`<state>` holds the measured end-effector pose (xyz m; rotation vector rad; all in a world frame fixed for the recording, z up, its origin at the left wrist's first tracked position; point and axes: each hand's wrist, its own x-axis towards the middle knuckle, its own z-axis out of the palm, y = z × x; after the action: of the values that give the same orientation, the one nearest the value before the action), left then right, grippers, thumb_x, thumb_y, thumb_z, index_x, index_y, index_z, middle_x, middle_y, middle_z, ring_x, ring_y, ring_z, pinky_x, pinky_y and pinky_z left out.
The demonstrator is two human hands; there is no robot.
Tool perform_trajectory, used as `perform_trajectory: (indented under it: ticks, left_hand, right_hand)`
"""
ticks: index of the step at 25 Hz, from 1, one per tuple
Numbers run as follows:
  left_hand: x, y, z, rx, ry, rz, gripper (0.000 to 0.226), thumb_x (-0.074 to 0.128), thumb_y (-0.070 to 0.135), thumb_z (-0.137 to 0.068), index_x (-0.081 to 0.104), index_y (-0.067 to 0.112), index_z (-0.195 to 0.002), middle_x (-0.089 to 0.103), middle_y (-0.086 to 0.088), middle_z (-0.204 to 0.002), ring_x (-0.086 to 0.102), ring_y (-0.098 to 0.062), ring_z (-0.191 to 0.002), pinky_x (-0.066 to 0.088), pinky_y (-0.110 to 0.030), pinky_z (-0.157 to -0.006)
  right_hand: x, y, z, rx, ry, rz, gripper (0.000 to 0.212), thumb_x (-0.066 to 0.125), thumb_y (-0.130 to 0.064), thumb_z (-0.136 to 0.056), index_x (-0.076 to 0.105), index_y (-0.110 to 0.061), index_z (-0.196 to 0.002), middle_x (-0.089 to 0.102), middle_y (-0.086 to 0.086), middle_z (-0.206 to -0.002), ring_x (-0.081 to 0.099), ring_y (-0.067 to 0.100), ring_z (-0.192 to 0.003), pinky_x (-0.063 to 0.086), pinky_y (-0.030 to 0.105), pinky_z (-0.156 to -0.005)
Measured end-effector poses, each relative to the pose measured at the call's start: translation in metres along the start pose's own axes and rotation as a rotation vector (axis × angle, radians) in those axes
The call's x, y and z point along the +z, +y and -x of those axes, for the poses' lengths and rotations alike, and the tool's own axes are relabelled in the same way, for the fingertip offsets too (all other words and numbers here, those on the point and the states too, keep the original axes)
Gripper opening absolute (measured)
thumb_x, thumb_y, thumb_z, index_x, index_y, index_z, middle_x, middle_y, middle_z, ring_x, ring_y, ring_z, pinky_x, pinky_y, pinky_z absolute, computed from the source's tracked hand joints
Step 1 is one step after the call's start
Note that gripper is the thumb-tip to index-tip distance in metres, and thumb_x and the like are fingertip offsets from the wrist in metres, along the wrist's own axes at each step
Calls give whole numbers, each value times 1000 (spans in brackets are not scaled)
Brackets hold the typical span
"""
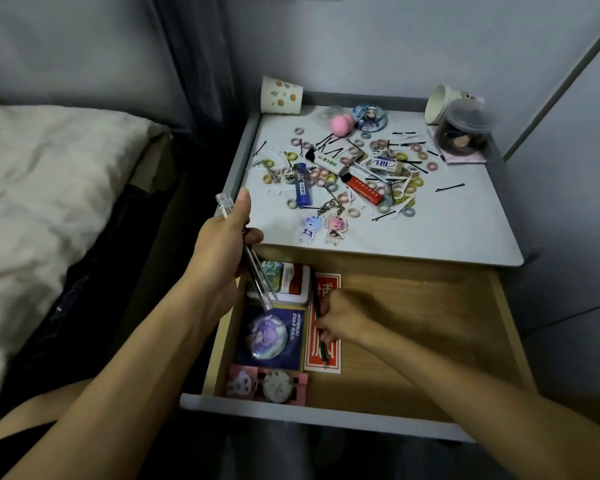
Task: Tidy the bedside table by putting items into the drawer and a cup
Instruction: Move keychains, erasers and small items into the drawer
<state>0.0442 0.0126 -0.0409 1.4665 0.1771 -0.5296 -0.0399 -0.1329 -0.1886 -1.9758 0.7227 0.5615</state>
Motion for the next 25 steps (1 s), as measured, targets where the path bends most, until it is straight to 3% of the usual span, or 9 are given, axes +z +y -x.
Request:
perform_trajectory:
  ticks: [5, 9, 12, 14, 17, 21, 25]
  left_hand:
    - [-10, 2, -5, -47, 20, 23, 35, 50, 55, -96, 46, 22, -82, 44, 6, -58, 36, -4, -35, 28, -21, -38]
    - [-9, 0, -5, -68, 1, 28, 33, 48, 48, -98, 44, 20, -83, 50, 4, -58, 30, -5, -34, 22, -23, -42]
    - [-5, -3, -5, -83, -28, 46, 27, 49, 41, -99, 45, 17, -86, 53, 3, -56, 28, -8, -41, 20, -20, -40]
    - [-4, -4, -4, -81, -47, 36, 24, 49, 36, -100, 46, 16, -87, 53, 2, -57, 31, -8, -42, 21, -22, -42]
    - [0, -8, -4, -74, -89, 17, 19, 48, 30, -100, 46, 15, -88, 54, 0, -59, 32, -10, -44, 22, -23, -44]
    - [13, -16, -2, -72, -192, 16, 15, 49, 22, -100, 45, 9, -95, 55, -8, -68, 40, -13, -44, 35, -24, -43]
    - [25, -29, 11, -29, -379, -60, 17, 55, 21, -98, 53, 5, -93, 58, -10, -70, 48, -16, -52, 43, -27, -50]
  right_hand:
    - [17, 3, -18, -63, 94, 86, 3, 57, -4, -95, 57, -4, -92, 64, 8, -62, 62, 12, -46, 58, 31, -54]
    - [18, 2, -19, -126, 144, 189, 25, 58, -7, -94, 48, -17, -73, 62, 6, -67, 63, 22, -59, 59, 41, -64]
    - [12, 1, -17, -158, 116, 270, 16, 56, -7, -94, 54, -8, -78, 65, 14, -73, 66, 28, -68, 59, 46, -71]
    - [3, -1, -11, -159, 109, 270, 15, 57, -10, -94, 61, -1, -83, 68, 15, -71, 69, 29, -67, 60, 45, -67]
    - [-21, -16, 16, -234, 154, 313, 17, 55, -17, -97, 67, -8, -89, 69, 5, -76, 69, 20, -70, 59, 36, -67]
    - [-52, -42, 84, -519, 291, -28, 12, 60, -27, -94, 68, -20, -89, 69, -7, -77, 66, 4, -68, 54, 23, -62]
    - [-49, -45, 107, -544, 286, -134, 11, 69, -30, -87, 68, -21, -93, 71, -6, -82, 68, 5, -76, 59, 31, -72]
